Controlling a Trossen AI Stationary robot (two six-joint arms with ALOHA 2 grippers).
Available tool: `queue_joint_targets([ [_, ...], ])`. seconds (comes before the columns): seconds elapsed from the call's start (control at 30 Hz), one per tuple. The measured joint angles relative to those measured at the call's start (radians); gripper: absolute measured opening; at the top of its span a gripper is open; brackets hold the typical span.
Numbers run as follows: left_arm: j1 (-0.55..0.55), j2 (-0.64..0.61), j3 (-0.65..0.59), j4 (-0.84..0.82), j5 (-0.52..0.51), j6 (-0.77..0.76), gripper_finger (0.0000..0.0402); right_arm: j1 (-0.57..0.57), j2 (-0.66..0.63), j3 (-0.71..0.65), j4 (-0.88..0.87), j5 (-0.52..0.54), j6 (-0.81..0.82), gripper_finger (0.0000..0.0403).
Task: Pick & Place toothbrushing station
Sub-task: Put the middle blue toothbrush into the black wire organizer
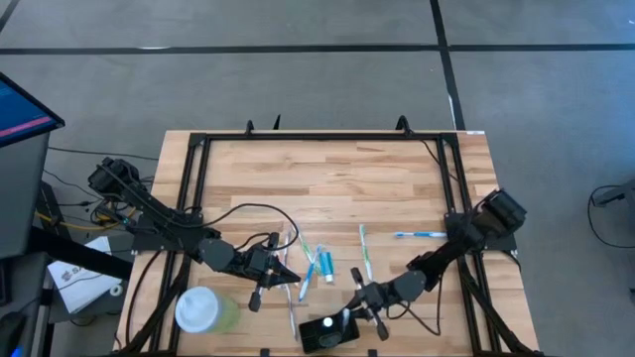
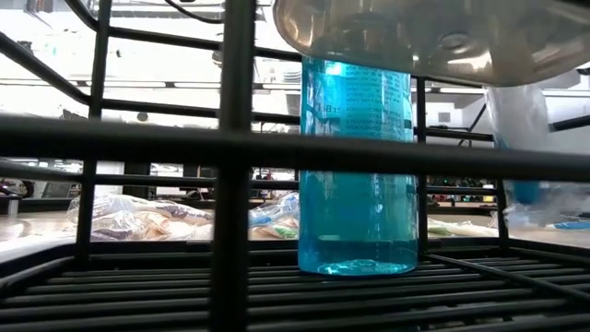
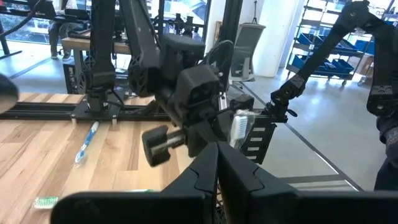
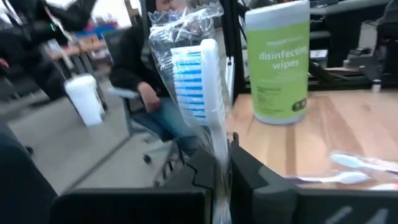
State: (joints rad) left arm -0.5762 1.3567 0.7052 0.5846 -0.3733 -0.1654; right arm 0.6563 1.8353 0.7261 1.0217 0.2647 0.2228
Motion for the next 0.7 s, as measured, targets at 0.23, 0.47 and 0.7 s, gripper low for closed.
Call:
queue_joint_targets([
  [0.23,0.0,0.0,0.0,0.0,0.003,0.001,0.0004,0.004,-0.024,0.0,-0.062,0.024,-0.126,0.0007],
  [0.47,0.0,0.0,0.0,0.0,0.002,0.002,0.0004,0.002,-0.016,-0.001,-0.056,0.023,-0.126,0.0011],
  [0.7,0.0,0.0,0.0,0.0,0.0,0.002,0.0004,0.005,-0.016,-0.001,-0.056,0.024,-0.083,0.0014],
])
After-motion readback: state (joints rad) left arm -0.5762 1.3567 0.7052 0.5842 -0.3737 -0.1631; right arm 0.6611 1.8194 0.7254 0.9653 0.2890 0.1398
